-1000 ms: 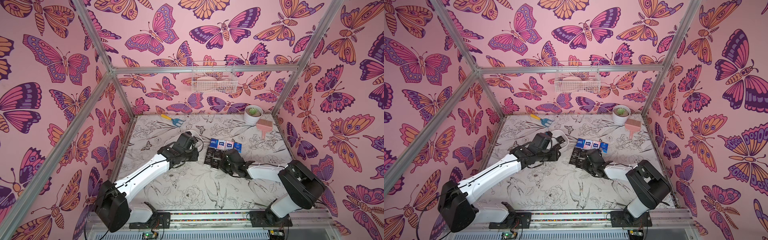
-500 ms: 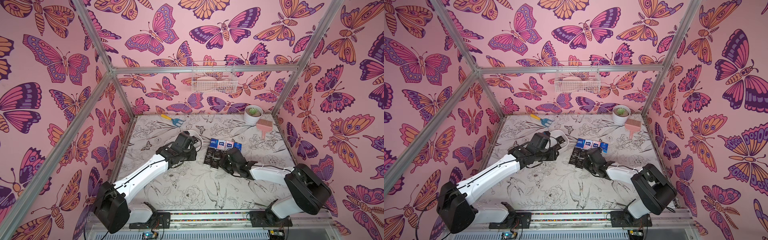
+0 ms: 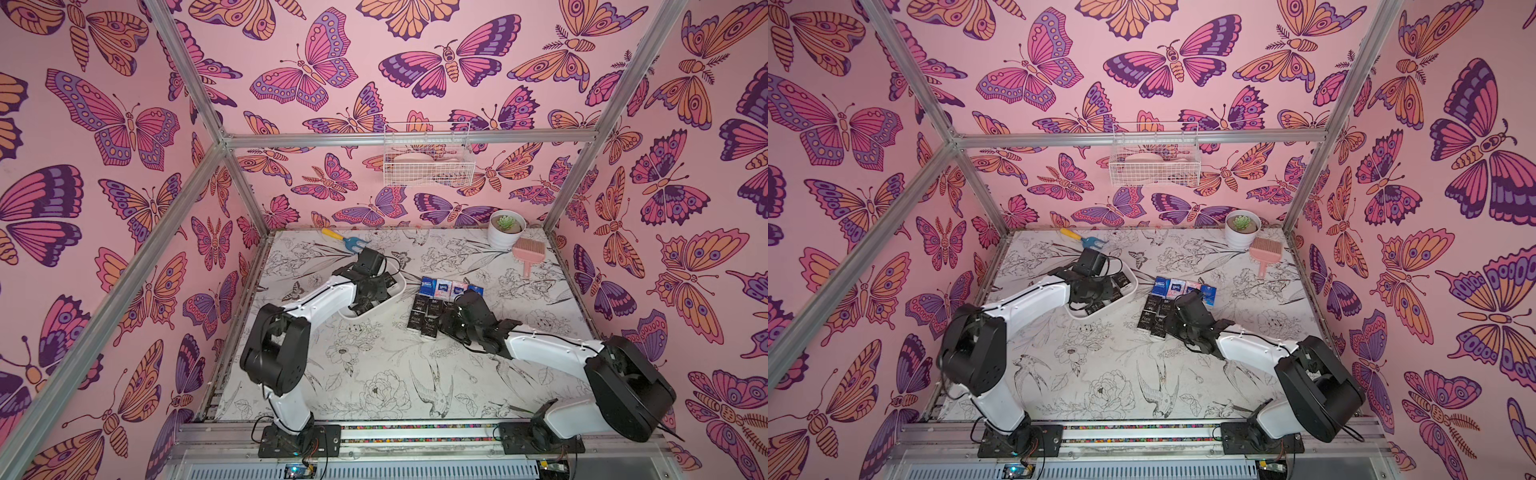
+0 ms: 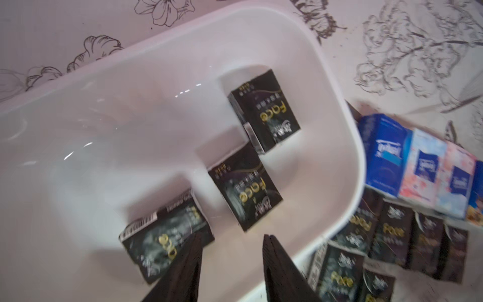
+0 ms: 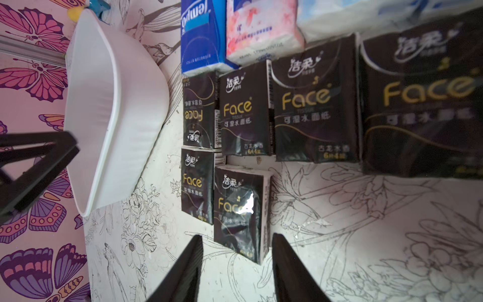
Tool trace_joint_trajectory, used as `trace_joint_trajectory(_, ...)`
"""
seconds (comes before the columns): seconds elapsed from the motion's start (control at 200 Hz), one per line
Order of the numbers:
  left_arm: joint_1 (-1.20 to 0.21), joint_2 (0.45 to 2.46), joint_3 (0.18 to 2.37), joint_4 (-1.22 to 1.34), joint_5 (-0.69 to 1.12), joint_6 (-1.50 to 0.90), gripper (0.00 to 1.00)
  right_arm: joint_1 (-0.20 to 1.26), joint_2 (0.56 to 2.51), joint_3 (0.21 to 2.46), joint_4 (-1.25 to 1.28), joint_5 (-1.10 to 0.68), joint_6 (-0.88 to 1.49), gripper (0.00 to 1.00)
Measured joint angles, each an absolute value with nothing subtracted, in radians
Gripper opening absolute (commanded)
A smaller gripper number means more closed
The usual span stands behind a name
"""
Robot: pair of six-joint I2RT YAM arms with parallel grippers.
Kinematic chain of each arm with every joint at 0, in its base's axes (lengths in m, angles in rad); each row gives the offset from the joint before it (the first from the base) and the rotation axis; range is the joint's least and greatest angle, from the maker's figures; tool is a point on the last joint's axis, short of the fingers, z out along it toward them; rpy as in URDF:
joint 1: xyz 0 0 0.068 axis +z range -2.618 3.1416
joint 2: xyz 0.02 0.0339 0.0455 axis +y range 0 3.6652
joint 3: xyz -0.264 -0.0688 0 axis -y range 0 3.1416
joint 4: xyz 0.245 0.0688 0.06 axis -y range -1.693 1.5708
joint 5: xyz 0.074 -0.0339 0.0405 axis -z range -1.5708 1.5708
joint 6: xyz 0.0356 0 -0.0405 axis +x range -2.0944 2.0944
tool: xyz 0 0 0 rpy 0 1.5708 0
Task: Take the pocket tissues out of the storage box
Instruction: Move the pocket tissues to the center of the board, then pick up the pocket tissues from the storage box.
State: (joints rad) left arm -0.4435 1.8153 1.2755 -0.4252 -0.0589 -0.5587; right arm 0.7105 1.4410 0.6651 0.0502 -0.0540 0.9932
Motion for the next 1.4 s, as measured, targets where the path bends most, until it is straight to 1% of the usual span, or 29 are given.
trace_joint_trajectory(0.17,-0.4,1.942,1.326,-0.351,-0.038,-0.567,0.44,0.71,1.446,0.667,0.037,-0.057,0.977,0.48)
trace_joint_trajectory(0.476,-0.399,1.996,1.388,-0.255,0.019,-0.593,0.43,0.71,1.49,0.67,0.037,-0.075,0.964,0.48)
trace_joint_trajectory(0.751,-0.397,2.11,1.441,-0.21,0.055,-0.633,0.43,0.71,1.498,0.67,0.038,-0.091,0.963,0.49)
trace_joint_trajectory(0.801,-0.395,2.12,1.443,-0.201,0.062,-0.641,0.39,0.71,1.498,0.67,0.038,-0.092,0.963,0.48)
trace_joint_trajectory(0.886,-0.392,2.121,1.448,-0.19,0.069,-0.656,0.3,0.71,1.498,0.67,0.038,-0.097,0.963,0.48)
trace_joint_trajectory(1.067,-0.386,2.107,1.404,-0.127,0.067,-0.681,0.13,0.71,1.499,0.67,0.038,-0.106,0.963,0.47)
trace_joint_trajectory(1.147,-0.384,2.087,1.372,-0.104,0.062,-0.684,0.1,0.71,1.499,0.67,0.038,-0.107,0.963,0.47)
trace_joint_trajectory(1.402,-0.384,1.971,1.274,-0.13,0.026,-0.648,0.07,0.71,1.498,0.67,0.036,-0.113,0.96,0.47)
